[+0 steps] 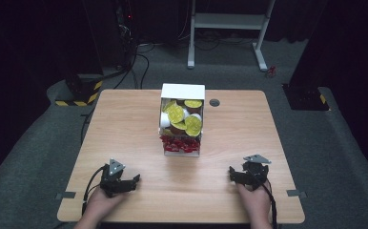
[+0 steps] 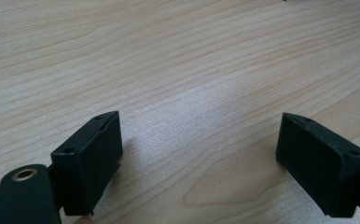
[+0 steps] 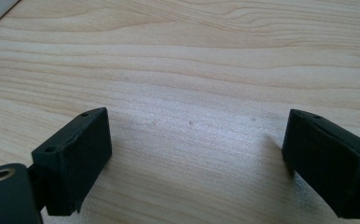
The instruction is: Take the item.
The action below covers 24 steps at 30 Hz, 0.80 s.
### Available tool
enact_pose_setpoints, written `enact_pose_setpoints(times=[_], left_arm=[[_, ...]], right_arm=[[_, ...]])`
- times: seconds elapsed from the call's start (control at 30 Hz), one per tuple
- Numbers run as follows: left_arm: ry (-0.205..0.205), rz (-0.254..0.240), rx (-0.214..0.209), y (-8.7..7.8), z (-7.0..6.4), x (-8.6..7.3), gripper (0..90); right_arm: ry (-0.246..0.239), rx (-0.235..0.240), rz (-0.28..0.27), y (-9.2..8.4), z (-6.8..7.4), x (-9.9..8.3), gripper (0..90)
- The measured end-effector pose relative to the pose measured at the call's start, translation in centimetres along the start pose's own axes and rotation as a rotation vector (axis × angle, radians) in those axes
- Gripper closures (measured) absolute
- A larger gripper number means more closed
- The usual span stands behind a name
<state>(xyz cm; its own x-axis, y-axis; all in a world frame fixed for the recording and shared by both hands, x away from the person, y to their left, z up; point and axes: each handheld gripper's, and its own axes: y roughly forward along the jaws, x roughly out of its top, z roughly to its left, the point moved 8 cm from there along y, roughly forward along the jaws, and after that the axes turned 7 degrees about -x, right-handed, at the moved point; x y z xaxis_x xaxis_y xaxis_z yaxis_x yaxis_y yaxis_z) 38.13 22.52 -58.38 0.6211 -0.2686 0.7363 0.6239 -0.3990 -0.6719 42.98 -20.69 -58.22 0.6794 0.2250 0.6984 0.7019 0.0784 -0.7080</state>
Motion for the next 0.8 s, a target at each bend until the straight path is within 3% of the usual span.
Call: enact_pose_setpoints(times=[0.8], left_arm=[[-0.003, -0.003, -0.001, -0.01, 0.06, 0.01, 14.3]], right_arm=[[0.001, 0.009, 0.002, -0.15, 0.00, -0.16, 8.1]])
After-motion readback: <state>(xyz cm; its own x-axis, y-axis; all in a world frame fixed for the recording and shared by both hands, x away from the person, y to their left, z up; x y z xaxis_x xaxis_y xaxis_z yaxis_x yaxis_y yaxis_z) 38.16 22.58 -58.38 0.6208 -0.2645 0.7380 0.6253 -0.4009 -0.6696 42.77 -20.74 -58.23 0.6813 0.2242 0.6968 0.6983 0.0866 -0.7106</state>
